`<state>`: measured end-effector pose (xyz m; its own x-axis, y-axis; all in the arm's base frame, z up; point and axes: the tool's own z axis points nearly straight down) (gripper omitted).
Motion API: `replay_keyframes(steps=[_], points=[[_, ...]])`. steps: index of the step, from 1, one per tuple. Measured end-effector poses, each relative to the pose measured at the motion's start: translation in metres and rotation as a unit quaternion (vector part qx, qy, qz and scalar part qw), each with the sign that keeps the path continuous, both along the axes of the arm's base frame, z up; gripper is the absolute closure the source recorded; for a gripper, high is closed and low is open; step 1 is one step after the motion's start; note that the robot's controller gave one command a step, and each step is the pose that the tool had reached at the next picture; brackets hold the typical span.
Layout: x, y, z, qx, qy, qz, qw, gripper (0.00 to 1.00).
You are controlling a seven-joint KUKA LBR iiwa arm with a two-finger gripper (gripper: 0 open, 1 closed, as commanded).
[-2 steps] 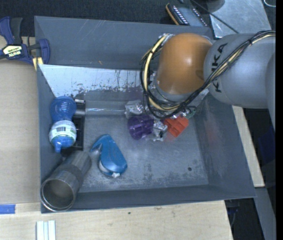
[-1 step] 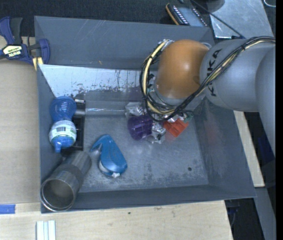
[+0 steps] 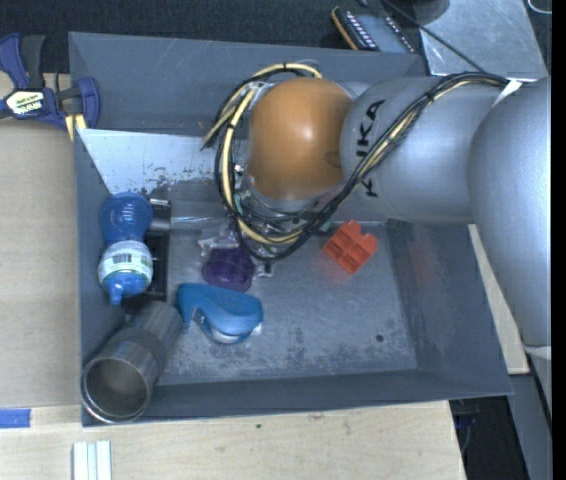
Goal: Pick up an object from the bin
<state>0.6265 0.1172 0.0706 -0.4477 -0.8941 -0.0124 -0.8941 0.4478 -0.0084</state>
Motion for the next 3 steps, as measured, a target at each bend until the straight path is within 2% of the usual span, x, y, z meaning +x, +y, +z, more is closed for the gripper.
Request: replay_keyframes(steps=[3], points=[[0.0000, -0.0011, 0.0054, 0.000, 0.0000, -0.002, 1.0000, 1.00]])
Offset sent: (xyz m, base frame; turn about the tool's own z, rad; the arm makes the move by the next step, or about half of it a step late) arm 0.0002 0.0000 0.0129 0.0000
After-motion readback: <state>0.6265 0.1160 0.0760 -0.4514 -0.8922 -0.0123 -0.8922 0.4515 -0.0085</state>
